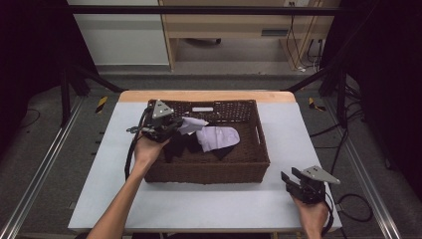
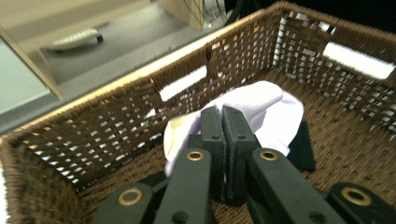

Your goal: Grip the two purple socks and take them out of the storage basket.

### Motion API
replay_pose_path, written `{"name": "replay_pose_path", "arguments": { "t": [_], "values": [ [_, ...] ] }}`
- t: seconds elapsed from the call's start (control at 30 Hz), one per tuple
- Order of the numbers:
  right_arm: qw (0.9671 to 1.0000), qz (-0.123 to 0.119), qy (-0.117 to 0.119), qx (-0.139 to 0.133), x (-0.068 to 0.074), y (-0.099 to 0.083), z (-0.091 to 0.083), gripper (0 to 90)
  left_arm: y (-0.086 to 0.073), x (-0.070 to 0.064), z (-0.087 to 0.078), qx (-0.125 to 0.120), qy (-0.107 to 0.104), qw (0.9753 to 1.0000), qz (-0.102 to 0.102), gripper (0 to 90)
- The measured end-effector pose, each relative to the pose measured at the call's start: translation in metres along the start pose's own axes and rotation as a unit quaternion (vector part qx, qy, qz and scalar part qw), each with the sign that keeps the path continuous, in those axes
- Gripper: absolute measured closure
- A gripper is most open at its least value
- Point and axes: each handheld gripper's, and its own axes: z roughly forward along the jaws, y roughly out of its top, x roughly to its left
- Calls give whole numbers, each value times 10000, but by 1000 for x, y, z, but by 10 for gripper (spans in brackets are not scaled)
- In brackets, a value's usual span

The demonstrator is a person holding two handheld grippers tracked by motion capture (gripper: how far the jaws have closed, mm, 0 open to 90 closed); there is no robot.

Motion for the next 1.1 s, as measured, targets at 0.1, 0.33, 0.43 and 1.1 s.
{"name": "replay_pose_path", "arguments": {
  "t": [0.1, 0.33, 0.43, 1.1],
  "values": [
    [10000, -35, -14, -11, -1, 0, 0, 544, 0, -1, -14, -211, -65, 9998, -2, 872],
    [10000, -49, -25, -34, -1, 0, 0, 545, -2, -6, -45, -762, -206, 9968, -120, 872],
    [10000, -48, -27, -33, -1, 0, 0, 545, -3, -8, -57, -921, -255, 9953, -146, 872],
    [10000, -21, -12, -61, 0, -1, -4, 547, -11, -42, -122, -1538, -530, 9863, 258, 872]
  ]
}}
